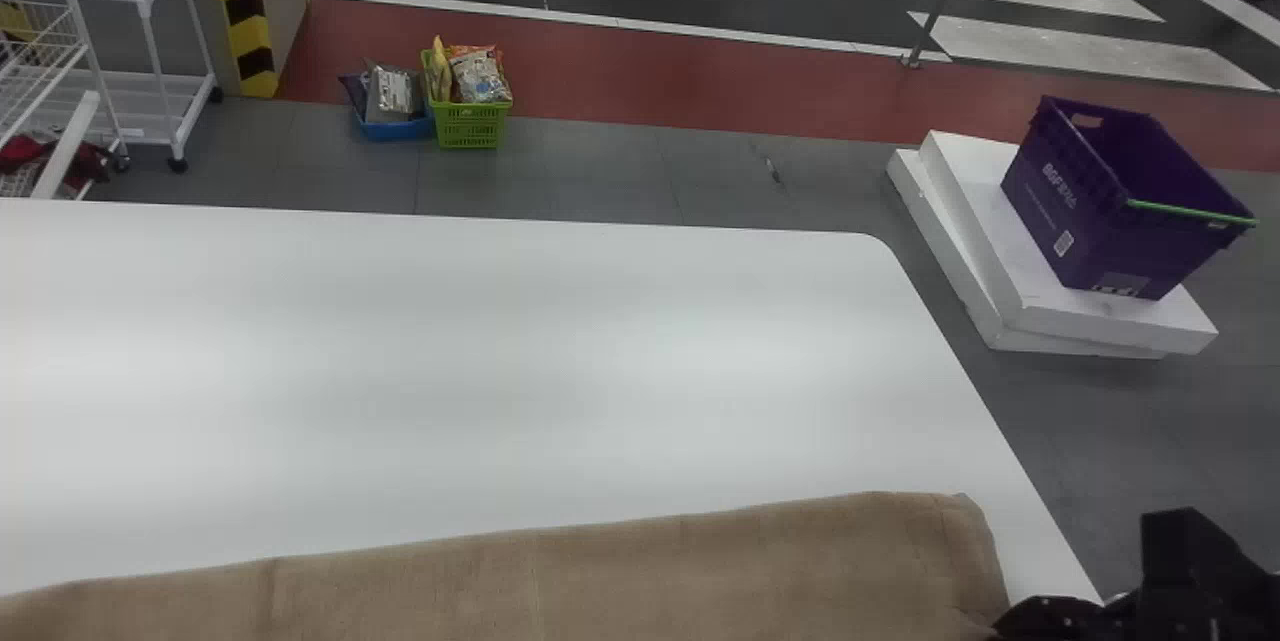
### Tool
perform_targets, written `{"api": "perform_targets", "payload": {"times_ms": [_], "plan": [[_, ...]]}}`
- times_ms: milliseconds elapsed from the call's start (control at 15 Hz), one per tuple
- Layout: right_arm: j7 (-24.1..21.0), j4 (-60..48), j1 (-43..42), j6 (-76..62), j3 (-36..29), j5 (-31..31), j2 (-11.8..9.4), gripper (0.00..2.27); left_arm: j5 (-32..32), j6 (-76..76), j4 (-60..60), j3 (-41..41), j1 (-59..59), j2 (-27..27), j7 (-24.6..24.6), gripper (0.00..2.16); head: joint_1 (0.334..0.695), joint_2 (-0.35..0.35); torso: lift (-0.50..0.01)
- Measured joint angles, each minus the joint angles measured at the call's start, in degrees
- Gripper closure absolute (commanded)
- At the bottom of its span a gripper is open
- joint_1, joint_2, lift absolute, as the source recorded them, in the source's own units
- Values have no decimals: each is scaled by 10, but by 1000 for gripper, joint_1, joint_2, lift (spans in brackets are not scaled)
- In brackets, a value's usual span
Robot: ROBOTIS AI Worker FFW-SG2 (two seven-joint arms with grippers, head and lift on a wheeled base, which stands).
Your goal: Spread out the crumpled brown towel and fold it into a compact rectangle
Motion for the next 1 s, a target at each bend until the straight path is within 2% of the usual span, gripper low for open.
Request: {"api": "perform_targets", "payload": {"times_ms": [533, 1000], "plan": [[0, -50, 22, 13, -41, -58, 9, 1058, 8, -2, -7, 3, -1, -3, 1, 994, 695, -243, -127], [0, -85, 53, 2, -52, -61, 16, 1058, 17, 0, -27, 8, -2, -9, -6, 994, 695, -228, -127]]}}
